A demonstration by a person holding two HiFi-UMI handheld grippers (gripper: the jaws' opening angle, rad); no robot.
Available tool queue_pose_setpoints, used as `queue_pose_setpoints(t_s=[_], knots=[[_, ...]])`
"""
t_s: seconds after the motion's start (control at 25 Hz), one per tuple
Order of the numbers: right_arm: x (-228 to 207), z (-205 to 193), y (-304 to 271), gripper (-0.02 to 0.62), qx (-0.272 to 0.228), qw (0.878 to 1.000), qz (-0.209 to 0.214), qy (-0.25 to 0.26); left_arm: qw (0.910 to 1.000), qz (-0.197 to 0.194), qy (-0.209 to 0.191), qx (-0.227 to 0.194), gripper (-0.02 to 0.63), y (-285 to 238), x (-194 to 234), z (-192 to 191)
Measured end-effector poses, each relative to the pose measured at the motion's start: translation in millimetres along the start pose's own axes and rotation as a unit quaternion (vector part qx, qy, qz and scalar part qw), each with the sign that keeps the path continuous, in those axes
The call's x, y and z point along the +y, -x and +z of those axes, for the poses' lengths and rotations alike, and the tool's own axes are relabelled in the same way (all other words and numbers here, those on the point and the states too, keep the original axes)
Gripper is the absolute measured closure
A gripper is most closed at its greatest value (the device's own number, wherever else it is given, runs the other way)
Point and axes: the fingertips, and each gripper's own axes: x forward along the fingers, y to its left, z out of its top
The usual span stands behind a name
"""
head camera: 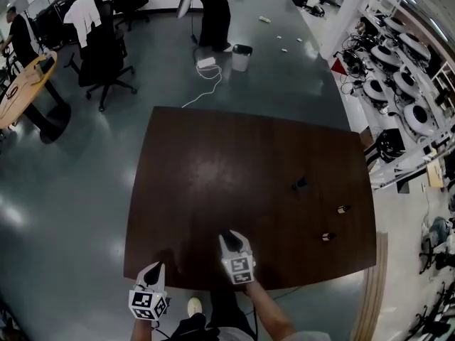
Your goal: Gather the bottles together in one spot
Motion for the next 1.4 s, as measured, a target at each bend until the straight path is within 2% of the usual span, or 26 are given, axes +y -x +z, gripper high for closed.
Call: queue_pose_setpoints(t_s=[0.44,0.6,0.84,0.96,1.04,1.12,1.4], knots=[[-2,-3,1,0.495,-0.013,1.000,-0.008,0.002,1.0000,-0.002,0.000,0.000,0.606,0,-4,-7],[-2,-3,3,0.372,-0.019,1.000,-0.017,-0.009,1.0000,-0.002,-0.001,0.003,0.606,4,-1,-8],[1,3,12,0.364,-0.022,0.999,-0.023,-0.006,1.0000,-0.005,-0.004,-0.006,0.606,10,1,-2],[5,14,31,0.404,-0.028,0.999,-0.027,-0.019,0.9998,-0.011,-0.012,-0.013,0.606,19,-2,7],[9,23,48,0.487,-0.041,0.998,-0.036,-0.027,0.9994,-0.019,-0.020,-0.021,0.606,25,-4,12],[12,29,67,0.536,-0.058,0.997,-0.051,-0.031,0.9985,-0.028,-0.033,-0.032,0.606,30,-8,16],[16,39,143,0.592,-0.100,0.988,-0.112,-0.034,0.9917,-0.082,-0.071,-0.070,0.606,45,-44,30]])
